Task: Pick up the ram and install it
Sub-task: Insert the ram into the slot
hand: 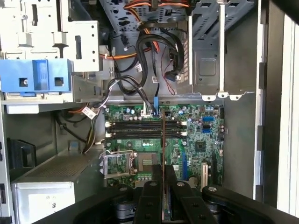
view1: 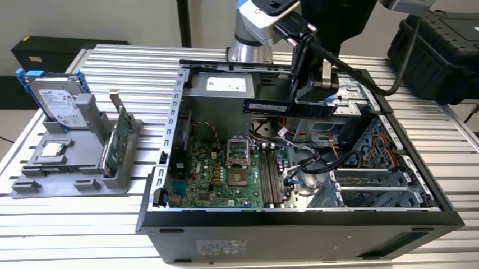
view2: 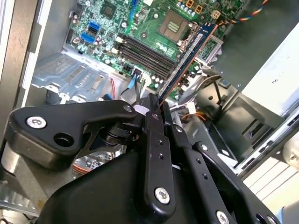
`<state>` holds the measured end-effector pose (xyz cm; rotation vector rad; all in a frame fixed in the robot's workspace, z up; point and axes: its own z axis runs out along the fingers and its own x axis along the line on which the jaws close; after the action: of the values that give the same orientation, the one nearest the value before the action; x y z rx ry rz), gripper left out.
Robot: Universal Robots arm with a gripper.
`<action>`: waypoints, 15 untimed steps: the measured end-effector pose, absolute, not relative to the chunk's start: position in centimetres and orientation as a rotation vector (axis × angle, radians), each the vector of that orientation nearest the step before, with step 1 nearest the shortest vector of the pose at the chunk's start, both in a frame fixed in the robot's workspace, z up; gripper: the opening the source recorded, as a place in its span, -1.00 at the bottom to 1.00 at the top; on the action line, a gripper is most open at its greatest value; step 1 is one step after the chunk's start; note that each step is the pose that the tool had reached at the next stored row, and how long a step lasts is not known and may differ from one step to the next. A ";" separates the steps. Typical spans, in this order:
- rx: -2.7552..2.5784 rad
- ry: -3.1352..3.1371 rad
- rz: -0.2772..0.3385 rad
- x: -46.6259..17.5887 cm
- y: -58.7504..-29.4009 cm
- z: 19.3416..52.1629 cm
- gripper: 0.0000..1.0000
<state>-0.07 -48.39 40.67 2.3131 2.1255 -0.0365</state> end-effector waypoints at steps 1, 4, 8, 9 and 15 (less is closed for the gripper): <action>2.331 2.106 -0.037 -0.1 -48.4 40.6 -1.00; 2.390 2.041 -0.038 -0.1 -48.4 40.3 -1.00; 2.463 1.955 -0.040 -0.1 -48.4 40.0 -1.00; 2.481 1.933 -0.040 -0.1 -48.4 39.9 -1.00; 2.585 1.797 -0.043 -0.1 -48.4 39.4 -1.00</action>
<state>-0.07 -48.39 39.42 2.5851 1.7970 -0.0433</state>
